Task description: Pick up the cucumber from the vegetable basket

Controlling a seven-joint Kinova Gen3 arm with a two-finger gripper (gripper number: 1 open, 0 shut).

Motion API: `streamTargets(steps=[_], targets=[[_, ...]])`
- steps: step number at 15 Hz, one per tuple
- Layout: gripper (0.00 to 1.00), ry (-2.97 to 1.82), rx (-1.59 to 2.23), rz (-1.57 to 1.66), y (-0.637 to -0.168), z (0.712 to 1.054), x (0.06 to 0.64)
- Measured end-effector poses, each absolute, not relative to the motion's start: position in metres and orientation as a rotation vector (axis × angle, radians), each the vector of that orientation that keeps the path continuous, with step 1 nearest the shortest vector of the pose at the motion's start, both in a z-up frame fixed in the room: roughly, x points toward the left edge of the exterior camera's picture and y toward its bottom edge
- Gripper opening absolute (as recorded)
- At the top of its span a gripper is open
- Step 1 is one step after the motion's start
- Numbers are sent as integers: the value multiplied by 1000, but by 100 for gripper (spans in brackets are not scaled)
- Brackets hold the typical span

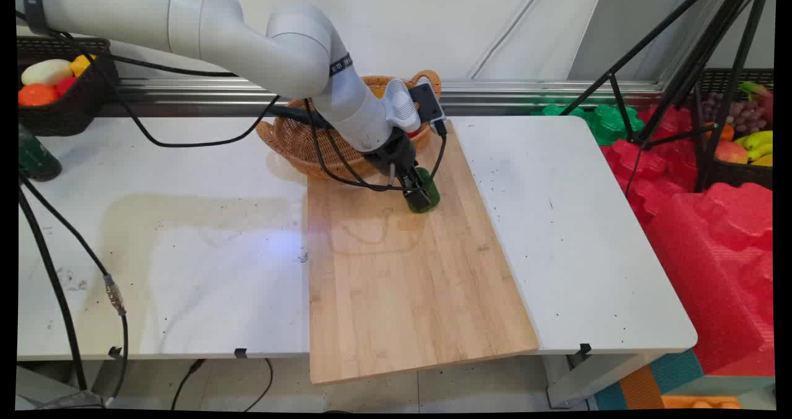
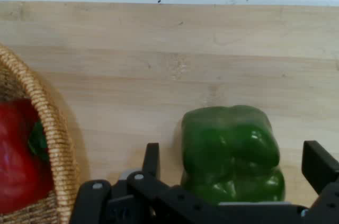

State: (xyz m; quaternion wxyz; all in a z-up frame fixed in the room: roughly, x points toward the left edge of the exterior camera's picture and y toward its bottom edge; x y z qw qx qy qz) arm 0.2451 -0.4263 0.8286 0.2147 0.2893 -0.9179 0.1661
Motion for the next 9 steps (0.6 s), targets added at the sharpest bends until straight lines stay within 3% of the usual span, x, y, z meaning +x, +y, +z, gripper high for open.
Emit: streamTargets(steps=[9], targets=[[100,-2460,719,500,-400,868,266]])
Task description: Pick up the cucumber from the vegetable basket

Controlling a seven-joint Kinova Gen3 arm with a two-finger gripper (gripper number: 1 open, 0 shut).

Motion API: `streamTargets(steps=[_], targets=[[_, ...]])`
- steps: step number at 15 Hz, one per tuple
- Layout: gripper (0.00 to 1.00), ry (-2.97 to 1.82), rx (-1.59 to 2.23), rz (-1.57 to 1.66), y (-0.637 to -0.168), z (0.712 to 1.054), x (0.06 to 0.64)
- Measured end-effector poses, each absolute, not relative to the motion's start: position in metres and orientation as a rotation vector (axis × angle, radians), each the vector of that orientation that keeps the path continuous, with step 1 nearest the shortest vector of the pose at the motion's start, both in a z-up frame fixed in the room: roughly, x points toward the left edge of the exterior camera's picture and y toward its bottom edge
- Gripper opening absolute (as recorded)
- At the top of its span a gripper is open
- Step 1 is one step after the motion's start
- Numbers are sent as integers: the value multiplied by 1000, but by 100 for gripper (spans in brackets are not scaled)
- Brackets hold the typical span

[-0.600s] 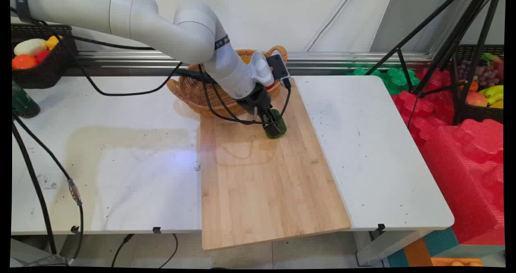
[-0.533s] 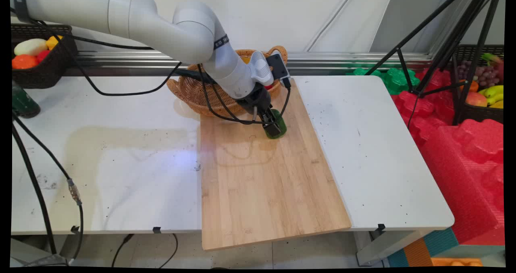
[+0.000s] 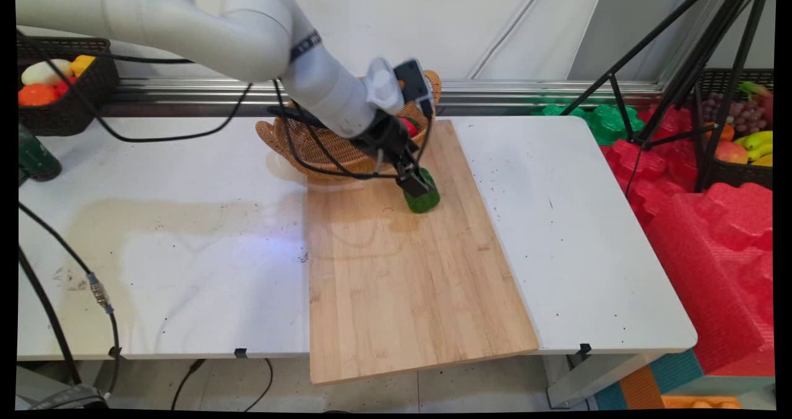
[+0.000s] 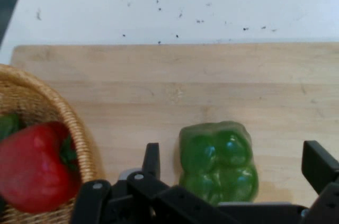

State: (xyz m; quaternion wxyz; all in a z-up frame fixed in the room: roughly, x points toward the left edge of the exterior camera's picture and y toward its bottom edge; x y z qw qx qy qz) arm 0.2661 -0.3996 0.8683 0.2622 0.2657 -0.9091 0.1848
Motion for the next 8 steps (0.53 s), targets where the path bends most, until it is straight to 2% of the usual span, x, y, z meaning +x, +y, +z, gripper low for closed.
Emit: streamTargets(steps=[8], targets=[[100,-2377,715,603,-360,920,332]])
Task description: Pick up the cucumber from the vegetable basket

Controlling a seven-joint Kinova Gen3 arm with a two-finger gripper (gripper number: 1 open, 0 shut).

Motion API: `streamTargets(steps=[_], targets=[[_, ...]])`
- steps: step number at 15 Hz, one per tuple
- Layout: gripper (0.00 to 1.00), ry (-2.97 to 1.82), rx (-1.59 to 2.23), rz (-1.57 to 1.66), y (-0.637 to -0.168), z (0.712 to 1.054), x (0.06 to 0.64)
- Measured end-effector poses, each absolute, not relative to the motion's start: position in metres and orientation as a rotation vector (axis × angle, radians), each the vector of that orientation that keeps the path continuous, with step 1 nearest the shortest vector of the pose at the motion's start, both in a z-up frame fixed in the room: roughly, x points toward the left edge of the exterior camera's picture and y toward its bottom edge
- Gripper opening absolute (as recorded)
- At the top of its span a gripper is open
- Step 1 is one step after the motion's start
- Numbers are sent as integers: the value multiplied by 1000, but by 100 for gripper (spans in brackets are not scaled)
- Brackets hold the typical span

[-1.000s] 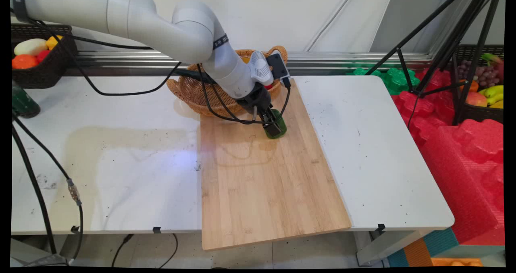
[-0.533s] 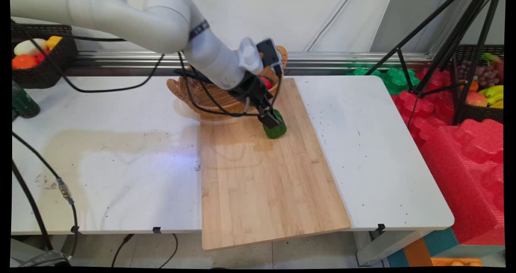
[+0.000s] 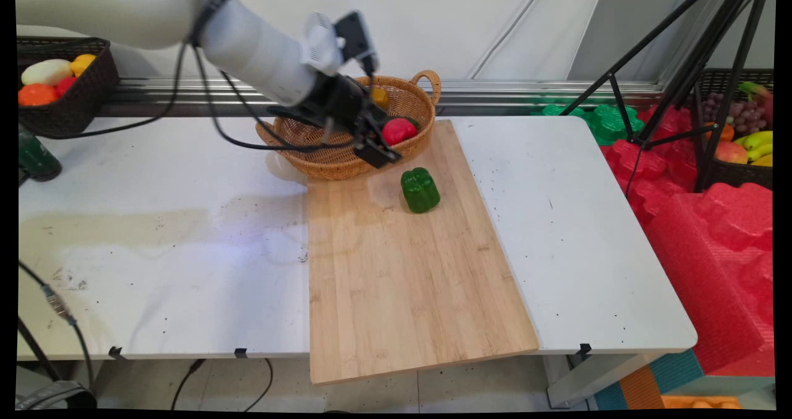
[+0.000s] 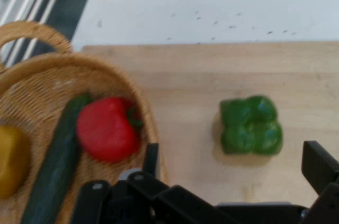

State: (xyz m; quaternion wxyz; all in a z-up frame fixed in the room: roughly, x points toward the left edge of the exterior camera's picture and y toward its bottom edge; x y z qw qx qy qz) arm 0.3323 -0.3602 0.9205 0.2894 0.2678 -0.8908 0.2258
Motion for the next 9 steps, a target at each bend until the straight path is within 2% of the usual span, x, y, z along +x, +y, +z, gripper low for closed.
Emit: streamTargets(steps=[9], targets=[[100,-2337,850,690,-333,946,419]])
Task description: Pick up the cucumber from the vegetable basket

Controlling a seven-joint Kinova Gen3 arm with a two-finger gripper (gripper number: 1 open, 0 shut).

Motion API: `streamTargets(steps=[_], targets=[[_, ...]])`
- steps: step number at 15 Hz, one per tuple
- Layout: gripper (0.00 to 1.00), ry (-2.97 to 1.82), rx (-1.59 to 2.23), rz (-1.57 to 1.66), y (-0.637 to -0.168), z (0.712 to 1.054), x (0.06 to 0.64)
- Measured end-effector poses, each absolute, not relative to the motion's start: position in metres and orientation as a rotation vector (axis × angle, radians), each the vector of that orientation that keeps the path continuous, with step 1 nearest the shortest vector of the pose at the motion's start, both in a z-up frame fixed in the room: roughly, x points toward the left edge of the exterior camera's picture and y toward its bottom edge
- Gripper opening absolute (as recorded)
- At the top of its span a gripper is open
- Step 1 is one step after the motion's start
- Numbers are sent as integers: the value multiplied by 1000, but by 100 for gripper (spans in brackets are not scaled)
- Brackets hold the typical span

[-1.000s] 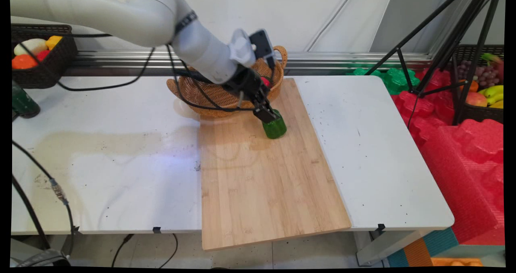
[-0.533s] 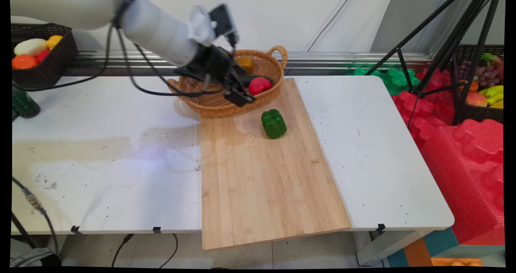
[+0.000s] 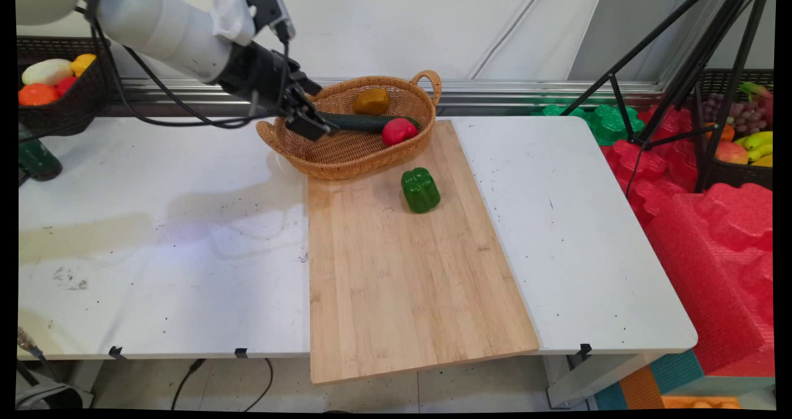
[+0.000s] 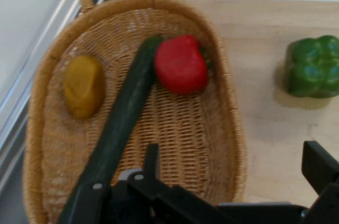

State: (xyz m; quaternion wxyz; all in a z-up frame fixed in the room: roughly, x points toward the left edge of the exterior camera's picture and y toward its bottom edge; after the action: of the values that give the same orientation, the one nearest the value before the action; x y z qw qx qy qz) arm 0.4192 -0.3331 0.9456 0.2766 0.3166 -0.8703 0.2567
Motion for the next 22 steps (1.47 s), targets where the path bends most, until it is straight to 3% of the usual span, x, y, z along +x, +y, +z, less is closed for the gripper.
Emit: streamTargets(steps=[4,10,22], targets=[[100,-2321,881,730,-346,955,438],[100,-2357,905,789,-404,957,439],[100,-2661,807,687,-504,897,430]])
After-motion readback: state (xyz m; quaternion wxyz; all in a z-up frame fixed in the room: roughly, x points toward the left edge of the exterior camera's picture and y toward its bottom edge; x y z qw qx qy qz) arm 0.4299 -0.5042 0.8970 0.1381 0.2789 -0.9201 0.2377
